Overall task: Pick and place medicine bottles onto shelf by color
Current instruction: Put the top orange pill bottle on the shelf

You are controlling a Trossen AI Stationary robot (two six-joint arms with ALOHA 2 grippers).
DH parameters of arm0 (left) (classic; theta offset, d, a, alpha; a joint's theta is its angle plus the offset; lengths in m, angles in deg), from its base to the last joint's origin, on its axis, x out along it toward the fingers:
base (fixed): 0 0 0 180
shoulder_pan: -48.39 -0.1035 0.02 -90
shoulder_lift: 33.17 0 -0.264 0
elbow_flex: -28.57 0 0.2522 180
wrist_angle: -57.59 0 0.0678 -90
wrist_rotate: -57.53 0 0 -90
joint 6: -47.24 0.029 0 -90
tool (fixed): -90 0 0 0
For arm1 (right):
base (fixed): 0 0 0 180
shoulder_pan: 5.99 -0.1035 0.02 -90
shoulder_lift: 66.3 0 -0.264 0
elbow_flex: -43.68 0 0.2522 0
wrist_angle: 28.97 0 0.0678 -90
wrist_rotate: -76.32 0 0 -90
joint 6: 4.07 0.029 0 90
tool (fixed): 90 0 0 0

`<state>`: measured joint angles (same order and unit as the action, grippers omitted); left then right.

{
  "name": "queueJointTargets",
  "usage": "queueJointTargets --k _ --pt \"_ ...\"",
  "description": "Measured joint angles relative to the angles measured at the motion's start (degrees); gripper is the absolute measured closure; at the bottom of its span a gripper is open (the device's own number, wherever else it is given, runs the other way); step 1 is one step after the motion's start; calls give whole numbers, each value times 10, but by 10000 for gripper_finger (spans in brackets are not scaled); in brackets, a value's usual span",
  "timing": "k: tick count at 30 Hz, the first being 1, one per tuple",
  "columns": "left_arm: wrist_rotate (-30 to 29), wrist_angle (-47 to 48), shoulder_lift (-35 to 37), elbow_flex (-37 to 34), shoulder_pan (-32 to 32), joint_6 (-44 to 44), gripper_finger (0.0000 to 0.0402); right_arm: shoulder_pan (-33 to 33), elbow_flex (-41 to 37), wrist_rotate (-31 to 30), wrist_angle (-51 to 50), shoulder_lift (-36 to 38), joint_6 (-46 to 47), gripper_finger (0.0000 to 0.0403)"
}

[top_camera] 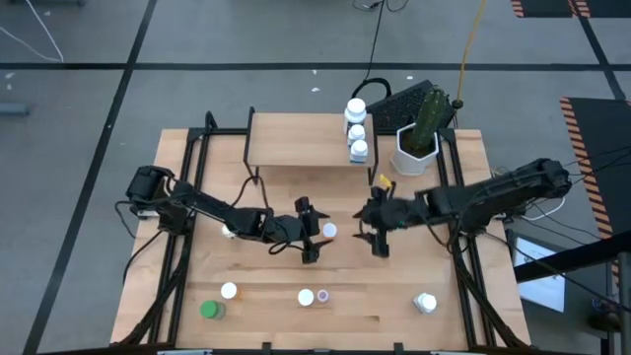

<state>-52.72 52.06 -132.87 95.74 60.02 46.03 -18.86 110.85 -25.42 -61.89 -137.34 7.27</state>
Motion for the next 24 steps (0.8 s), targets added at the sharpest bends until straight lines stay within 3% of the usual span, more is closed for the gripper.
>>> queueJointTargets --k 5,12,15,19,24 --pt "10 -35 -44 2 -9 17 71 -31 -39 -87 10 0 30 156" --pt "7 -48 -52 1 -20 18 71 -46 -77 -96 73 0 45 156" --pt "-8 -39 -16 1 -22 -2 71 -50 -111 -109 188 0 31 156" --pt "-71 7 56 2 -19 -24 71 -45 -192 -108 424 -10 20 164" --pt "-149 55 130 1 -14 -41 71 4 -262 -104 590 -83 26 225"
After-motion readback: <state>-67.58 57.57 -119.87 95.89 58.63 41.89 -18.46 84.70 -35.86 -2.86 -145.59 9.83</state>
